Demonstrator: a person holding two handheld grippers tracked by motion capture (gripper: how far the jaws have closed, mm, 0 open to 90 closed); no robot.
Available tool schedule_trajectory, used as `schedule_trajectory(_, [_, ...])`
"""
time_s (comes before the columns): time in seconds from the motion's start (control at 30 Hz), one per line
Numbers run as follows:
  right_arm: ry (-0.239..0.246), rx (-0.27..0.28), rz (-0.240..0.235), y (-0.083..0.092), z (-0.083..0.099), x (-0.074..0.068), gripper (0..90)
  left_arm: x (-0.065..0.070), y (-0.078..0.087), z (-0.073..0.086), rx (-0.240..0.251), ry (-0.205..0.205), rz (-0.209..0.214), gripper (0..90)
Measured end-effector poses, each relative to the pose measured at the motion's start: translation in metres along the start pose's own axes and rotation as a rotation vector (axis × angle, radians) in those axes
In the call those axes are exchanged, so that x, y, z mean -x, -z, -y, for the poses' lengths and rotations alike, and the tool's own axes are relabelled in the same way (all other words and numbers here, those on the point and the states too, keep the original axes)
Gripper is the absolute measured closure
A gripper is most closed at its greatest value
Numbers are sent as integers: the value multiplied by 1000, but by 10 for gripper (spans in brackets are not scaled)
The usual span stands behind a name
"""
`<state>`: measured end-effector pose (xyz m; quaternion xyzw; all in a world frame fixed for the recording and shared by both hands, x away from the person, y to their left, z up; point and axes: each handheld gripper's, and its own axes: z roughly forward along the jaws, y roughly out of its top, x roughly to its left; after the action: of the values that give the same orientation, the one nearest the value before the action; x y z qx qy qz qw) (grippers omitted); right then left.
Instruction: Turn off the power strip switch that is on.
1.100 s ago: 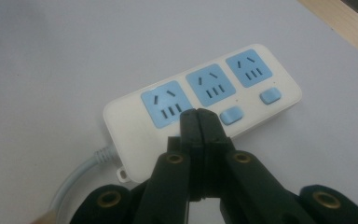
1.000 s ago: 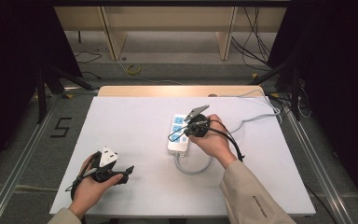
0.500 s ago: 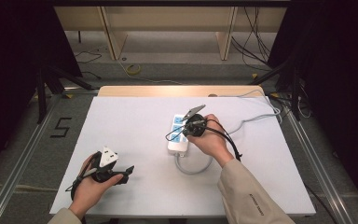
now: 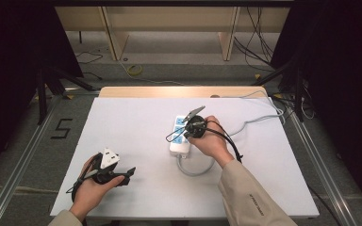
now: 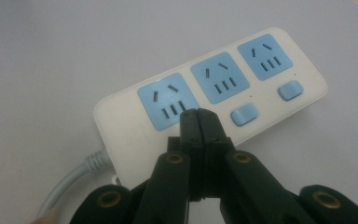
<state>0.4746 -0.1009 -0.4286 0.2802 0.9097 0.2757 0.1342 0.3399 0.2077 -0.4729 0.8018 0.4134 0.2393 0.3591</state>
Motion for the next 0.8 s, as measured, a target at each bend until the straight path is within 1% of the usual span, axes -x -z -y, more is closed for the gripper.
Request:
schedule_trajectory(0.07, [0, -1, 1, 0, 0, 0, 900, 0, 0, 0, -3, -4, 0, 192])
schedule_trajectory(0.1, [-2, -2, 1, -1, 0, 1, 900, 0, 0, 0, 1, 1, 0, 192])
schedule_trajectory(0.13, [-5, -4, -1, -1, -1, 1, 900, 0, 0, 0, -2, -4, 0, 192])
schedule_trajectory(0.2, [0, -8, 2, -2, -1, 1, 900, 0, 0, 0, 2, 1, 0, 192])
schedule_trajectory(0.4, [-7, -18, -2, -5, -2, 1, 900, 0, 0, 0, 0, 0, 1, 192])
schedule_trajectory(0.43, [0, -20, -1, -6, -2, 1, 900, 0, 0, 0, 0, 1, 1, 192])
schedule_trajectory(0.8, [1, -39, -6, -11, -5, 1, 900, 0, 0, 0, 2, 2, 0, 192])
